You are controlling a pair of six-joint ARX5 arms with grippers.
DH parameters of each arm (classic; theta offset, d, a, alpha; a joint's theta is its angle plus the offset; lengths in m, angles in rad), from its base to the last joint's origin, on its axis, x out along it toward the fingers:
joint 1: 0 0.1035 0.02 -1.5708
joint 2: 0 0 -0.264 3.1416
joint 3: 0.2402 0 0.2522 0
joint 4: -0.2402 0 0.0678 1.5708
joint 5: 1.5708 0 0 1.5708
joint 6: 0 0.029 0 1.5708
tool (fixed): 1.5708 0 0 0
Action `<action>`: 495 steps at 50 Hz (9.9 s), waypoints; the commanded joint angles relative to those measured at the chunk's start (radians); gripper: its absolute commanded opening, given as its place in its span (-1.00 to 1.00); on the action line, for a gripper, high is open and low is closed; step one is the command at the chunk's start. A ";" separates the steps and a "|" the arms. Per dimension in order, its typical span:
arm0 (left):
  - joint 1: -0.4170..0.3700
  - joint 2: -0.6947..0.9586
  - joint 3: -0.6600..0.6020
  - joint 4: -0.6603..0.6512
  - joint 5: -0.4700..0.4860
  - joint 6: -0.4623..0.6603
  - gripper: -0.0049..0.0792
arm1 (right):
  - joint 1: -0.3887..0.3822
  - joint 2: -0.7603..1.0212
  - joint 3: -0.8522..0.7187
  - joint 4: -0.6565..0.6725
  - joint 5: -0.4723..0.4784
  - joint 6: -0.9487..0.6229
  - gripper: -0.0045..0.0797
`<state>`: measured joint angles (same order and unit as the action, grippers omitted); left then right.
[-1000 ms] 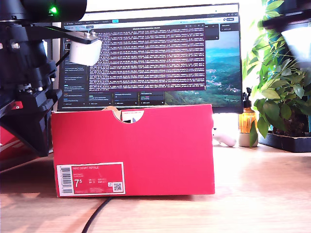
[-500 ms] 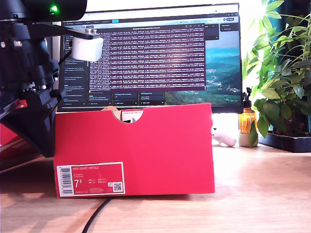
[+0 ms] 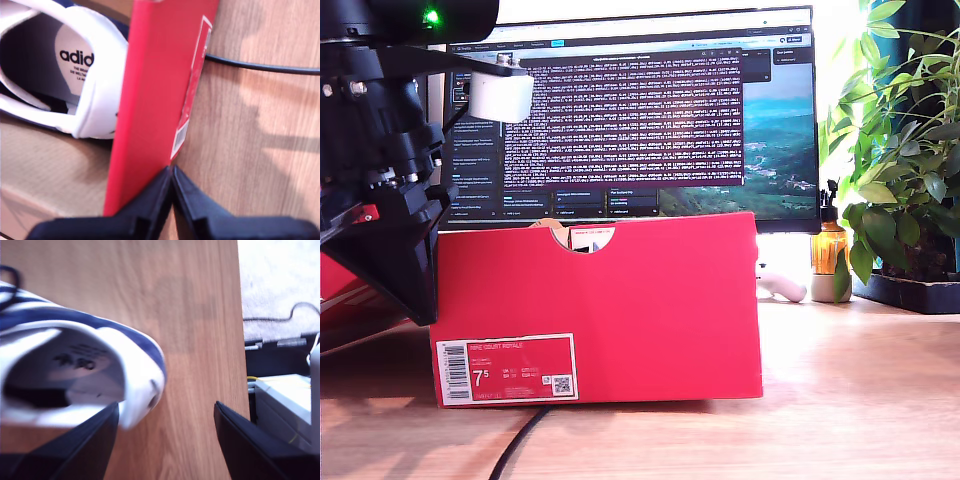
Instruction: Pack the blue shoes by picking the first shoe and placing it inside the red shoebox, left side, then picking and rotating the second shoe and placing it in the shoebox
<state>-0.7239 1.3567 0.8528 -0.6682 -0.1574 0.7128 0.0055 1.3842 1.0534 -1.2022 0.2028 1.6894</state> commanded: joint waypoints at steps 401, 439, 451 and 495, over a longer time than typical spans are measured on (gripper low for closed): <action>0.711 -0.669 -0.227 0.373 0.616 -0.535 -0.92 | -0.066 -0.369 -0.368 1.128 -0.291 -1.743 -0.92; 0.734 -0.985 -0.477 0.502 0.373 -0.795 -0.92 | -0.200 -0.854 -0.741 1.258 -0.403 -1.653 -0.92; 0.718 -1.131 -0.546 0.509 0.299 -0.895 -0.92 | -0.172 -1.039 -0.854 1.229 -0.410 -1.622 -0.92; 0.621 -1.369 -0.754 0.444 0.220 -0.809 -0.92 | -0.097 -1.383 -0.988 0.997 -0.450 -1.716 -0.92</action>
<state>-0.0982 -0.0032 0.1104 -0.2317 0.0650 -0.1104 -0.0963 0.0078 0.0986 -0.2024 -0.2375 -0.0120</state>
